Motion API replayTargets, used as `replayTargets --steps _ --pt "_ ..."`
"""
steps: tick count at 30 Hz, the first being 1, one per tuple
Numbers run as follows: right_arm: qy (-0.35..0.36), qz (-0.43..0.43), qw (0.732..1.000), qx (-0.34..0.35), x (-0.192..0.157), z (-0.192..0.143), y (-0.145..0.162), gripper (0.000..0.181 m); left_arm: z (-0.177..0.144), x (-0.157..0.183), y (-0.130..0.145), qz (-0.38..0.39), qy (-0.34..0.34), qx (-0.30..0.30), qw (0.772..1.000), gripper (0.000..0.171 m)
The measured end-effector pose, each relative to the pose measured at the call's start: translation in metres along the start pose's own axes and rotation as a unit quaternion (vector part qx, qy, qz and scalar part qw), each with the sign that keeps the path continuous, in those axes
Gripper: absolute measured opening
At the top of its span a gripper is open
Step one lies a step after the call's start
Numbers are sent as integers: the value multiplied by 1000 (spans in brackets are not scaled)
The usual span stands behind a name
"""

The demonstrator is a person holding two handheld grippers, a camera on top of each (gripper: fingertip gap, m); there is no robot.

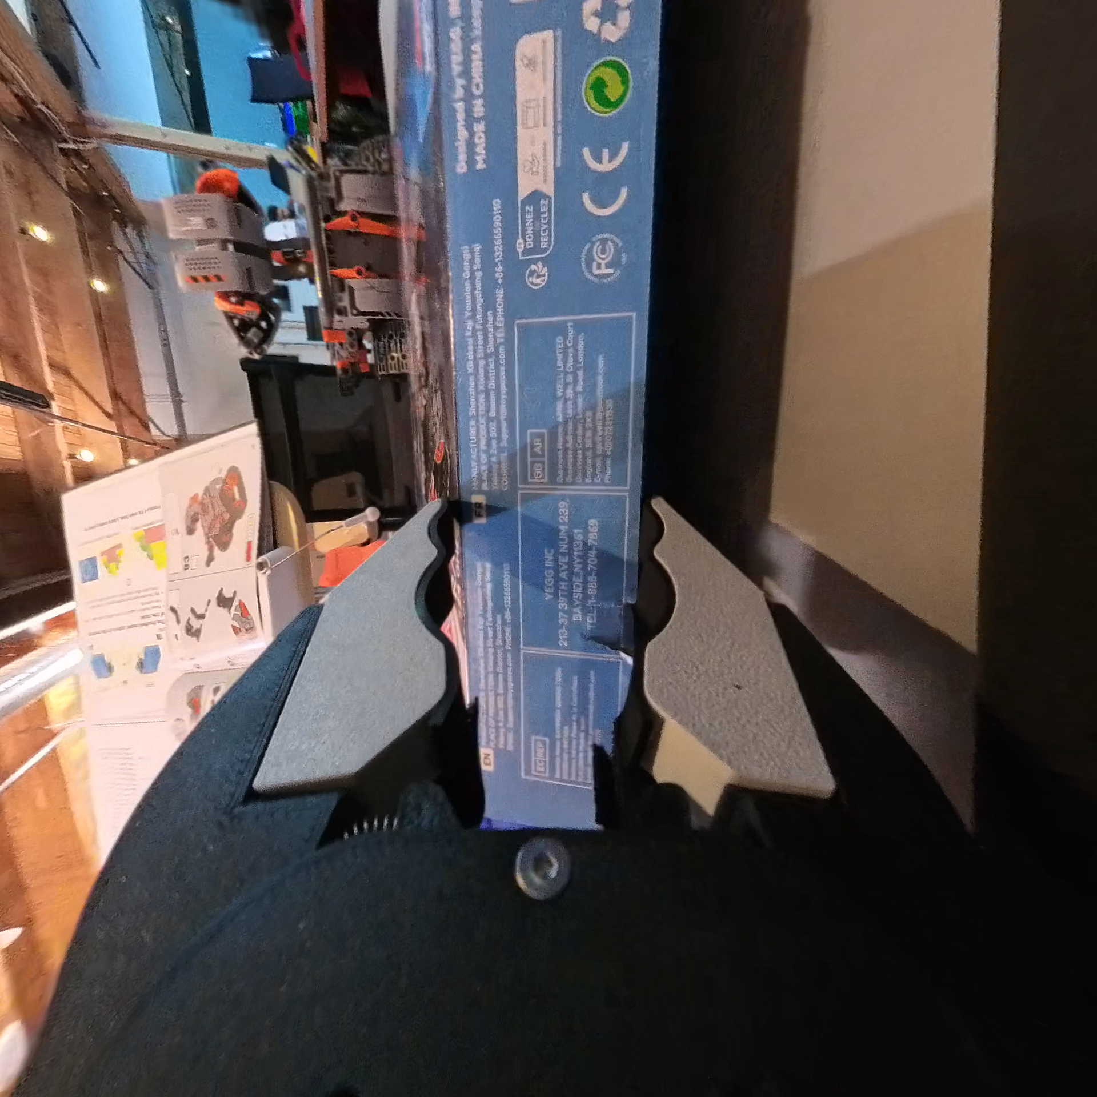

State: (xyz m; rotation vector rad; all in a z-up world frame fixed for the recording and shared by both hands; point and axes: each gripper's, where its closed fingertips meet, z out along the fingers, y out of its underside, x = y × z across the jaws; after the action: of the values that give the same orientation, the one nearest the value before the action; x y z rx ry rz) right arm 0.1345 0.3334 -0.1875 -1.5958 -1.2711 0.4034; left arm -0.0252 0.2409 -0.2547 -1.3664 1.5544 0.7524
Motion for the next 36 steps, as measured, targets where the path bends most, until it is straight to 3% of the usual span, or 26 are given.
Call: replayTargets --steps 3,5,11,17,25,29,32,36 --pt "-10 3 1000 4 1 -3 -1 55 -10 -5 -8 -13 12 18 1000 51" --pt "-21 -1 1000 5 -3 -6 0 52 -21 -8 -19 -30 23 52 998 22" --pt "-35 -18 999 24 -7 -25 -9 37 -34 -34 -23 -34 9 46 998 6" --pt "18 26 995 90 24 -67 -33 34 -59 -101 -33 -82 -5 59 995 0" --pt "17 35 997 71 30 -92 -21 28 -65 -177 -23 -137 36 39 989 0" --pt "-48 14 998 41 1 -86 -9 25 -51 -212 -7 -181 73 22 981 0" --pt "-143 -4 990 17 -48 -66 -2 26 -34 -236 6 -215 111 7 970 0" --pt "-267 -34 960 -79 -118 -30 31 49 -7 -262 24 -240 161 -9 957 0"
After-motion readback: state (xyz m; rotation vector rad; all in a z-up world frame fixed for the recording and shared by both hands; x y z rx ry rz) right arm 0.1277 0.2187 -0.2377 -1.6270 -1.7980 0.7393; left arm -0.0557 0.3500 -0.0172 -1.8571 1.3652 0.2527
